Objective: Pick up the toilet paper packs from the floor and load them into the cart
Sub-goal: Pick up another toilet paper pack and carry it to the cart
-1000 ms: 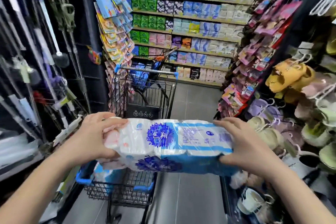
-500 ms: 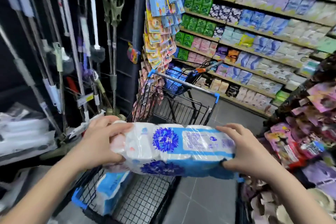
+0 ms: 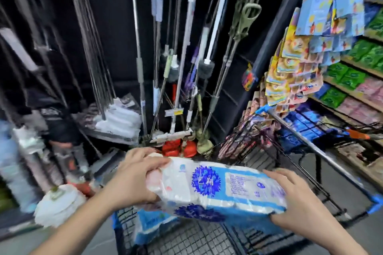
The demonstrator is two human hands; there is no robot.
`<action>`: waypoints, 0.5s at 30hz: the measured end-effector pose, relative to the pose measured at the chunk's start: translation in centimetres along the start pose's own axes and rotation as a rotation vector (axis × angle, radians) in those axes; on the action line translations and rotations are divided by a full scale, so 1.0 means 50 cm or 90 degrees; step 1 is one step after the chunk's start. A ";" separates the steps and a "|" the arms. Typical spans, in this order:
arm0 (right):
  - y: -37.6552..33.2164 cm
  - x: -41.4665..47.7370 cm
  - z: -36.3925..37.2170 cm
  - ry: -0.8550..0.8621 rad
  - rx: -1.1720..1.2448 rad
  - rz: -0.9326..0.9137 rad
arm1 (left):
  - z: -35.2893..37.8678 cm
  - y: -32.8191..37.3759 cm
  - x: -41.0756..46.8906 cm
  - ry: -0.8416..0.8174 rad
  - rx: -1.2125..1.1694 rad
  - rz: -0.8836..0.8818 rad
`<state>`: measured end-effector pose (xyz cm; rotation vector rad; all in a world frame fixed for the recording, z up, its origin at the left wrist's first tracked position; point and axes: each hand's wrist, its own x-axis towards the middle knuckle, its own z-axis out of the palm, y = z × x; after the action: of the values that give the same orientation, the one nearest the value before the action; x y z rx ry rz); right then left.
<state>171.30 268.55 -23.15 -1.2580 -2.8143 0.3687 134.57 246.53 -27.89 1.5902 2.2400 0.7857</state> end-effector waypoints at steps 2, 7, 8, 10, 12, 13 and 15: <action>0.041 0.067 0.014 -0.021 0.003 -0.049 | 0.026 0.015 -0.002 0.021 0.030 -0.049; 0.126 0.186 0.061 -0.074 0.014 -0.156 | 0.077 0.081 -0.015 0.015 0.094 -0.171; 0.141 0.203 0.072 -0.081 0.025 -0.168 | 0.086 0.093 -0.019 0.014 0.095 -0.196; 0.160 0.230 0.086 -0.098 0.042 -0.202 | 0.105 0.113 -0.030 0.017 0.104 -0.241; 0.168 0.254 0.097 -0.130 0.060 -0.223 | 0.123 0.125 -0.040 0.042 0.127 -0.266; 0.172 0.265 0.102 -0.149 0.063 -0.230 | 0.132 0.131 -0.045 0.054 0.133 -0.279; 0.177 0.284 0.110 -0.187 0.058 -0.248 | 0.152 0.140 -0.055 0.069 0.139 -0.304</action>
<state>167.53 283.65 -31.41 -0.6595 -3.1439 0.6975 144.95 247.70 -30.22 1.0317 2.7054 0.5171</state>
